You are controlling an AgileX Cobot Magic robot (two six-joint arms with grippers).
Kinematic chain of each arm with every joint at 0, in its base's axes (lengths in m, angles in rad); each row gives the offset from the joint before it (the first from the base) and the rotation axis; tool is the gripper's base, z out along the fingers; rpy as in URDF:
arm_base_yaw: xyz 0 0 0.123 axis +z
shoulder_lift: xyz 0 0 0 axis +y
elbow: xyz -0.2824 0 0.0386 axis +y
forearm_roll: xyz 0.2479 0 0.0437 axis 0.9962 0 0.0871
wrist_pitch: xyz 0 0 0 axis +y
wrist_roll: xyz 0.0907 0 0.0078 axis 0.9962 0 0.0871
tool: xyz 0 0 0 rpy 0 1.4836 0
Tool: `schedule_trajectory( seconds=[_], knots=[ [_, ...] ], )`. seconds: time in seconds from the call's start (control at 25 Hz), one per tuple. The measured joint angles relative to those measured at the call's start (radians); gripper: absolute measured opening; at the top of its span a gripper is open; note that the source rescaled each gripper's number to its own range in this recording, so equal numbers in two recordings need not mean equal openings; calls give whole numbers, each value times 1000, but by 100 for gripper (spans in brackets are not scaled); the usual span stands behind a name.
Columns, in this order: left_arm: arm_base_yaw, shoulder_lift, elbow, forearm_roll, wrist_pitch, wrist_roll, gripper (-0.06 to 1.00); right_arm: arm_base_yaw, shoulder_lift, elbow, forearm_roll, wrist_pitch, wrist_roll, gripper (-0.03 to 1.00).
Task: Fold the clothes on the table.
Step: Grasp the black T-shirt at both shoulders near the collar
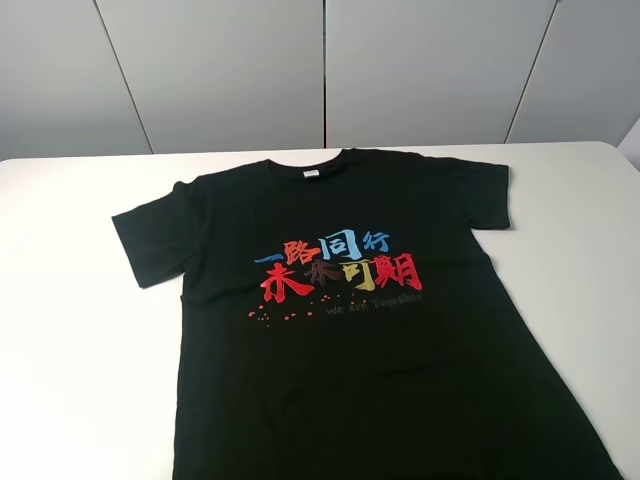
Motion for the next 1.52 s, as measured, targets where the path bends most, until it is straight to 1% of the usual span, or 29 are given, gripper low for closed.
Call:
schedule_trajectory(
  seconds=[0.6,0.76,0.84,0.96,1.16,1.36,1.52],
  knots=[
    [0,0,0,-2,0,0,99,0,0,0,0,0,0,100],
    [0,32,-44,-15,0,0,99,0,10,-49,-4,2,0,100],
    [0,86,-81,-17,-10,7,99,0,55,-103,-15,4,0,100],
    [0,189,-153,-19,-31,51,99,0,161,-182,-26,-3,-6,100],
    [0,413,-303,-33,-50,165,99,2,367,-294,-26,-16,-55,100],
    [0,664,-467,-61,-38,266,99,18,588,-389,-24,-17,-101,100],
    [0,857,-583,-65,-35,350,99,18,796,-472,-13,-17,-171,100]
  ],
)
